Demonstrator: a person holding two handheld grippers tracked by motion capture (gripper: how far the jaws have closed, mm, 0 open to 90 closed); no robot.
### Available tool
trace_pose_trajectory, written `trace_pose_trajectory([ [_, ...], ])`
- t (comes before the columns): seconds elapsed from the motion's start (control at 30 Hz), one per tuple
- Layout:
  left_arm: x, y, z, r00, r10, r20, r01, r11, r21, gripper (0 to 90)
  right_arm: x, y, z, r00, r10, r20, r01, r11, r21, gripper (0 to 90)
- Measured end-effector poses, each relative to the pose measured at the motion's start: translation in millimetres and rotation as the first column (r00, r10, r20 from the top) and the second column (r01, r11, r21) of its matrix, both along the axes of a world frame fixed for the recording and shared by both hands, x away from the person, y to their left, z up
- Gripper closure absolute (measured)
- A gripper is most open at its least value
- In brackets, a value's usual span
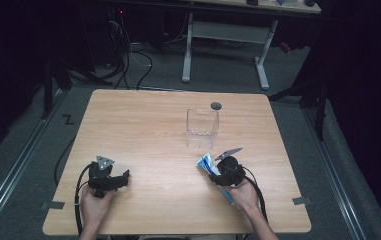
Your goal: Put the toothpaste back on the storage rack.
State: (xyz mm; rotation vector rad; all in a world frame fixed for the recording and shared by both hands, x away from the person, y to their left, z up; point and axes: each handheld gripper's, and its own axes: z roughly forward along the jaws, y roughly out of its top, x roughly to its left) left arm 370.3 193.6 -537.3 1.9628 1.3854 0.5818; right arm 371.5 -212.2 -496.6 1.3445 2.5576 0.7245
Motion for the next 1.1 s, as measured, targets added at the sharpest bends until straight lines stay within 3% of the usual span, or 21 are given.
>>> trace_pose_trajectory([
  [0.57,0.0,0.0,0.0,1.0,0.0,0.0,0.0,1.0,0.0,16.9,-4.5,-2.6,7.7,0.9991,0.02,0.038,-0.022,0.9991,0.036,70.4],
  [0.73,0.0,0.0,0.0,1.0,0.0,0.0,0.0,1.0,0.0,16.9,-6.1,-4.6,14.2,0.9988,0.017,0.045,-0.021,0.9966,0.08,70.5],
  [1.1,0.0,0.0,0.0,1.0,0.0,0.0,0.0,1.0,0.0,16.9,-7.1,-9.2,22.7,0.9967,0.016,0.079,-0.025,0.9933,0.113,70.5],
])
